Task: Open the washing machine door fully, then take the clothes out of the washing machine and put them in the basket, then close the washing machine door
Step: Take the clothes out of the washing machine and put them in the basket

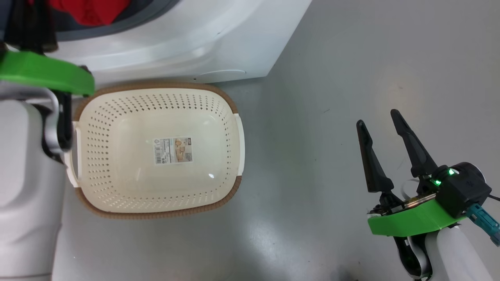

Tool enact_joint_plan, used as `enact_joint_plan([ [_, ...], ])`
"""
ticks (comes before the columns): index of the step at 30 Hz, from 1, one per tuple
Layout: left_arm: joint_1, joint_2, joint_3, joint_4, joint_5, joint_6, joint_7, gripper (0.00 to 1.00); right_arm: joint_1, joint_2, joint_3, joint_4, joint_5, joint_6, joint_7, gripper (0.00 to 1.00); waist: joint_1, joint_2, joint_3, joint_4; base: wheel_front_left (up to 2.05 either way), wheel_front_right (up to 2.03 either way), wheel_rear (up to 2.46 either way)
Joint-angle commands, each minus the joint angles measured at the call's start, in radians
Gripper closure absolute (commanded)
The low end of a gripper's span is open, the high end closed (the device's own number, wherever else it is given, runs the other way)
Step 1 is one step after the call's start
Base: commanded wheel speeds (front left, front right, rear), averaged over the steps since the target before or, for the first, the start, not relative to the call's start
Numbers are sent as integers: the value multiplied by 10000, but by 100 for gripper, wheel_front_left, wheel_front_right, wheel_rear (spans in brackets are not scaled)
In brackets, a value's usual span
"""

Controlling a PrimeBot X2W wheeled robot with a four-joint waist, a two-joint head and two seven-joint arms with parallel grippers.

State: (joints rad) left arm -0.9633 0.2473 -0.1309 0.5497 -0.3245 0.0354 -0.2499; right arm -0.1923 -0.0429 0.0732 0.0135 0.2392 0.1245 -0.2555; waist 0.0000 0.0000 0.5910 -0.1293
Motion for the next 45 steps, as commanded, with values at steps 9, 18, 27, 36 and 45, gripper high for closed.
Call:
enact_joint_plan([
  [9,1444,304,277,-1455,100,350,-117,100,86,-73,140,-151,81,62,-63,0,0,0,-434,108,0,0,0],
  [18,2658,208,130,-2345,102,572,-117,100,258,-73,70,-111,34,62,-63,0,0,0,-1024,288,0,0,0],
  [27,4150,106,-151,-3342,39,769,132,100,589,-73,37,-42,32,62,-63,0,0,0,-1960,500,0,0,0],
  [36,5016,45,-349,-4157,-27,857,248,100,859,-73,-139,-97,-4,62,-63,0,0,0,-2413,665,0,0,0],
  [45,5950,-59,-574,-5127,-61,1046,358,100,1038,-73,-237,-136,4,62,-63,0,0,0,-2815,681,0,0,0],
])
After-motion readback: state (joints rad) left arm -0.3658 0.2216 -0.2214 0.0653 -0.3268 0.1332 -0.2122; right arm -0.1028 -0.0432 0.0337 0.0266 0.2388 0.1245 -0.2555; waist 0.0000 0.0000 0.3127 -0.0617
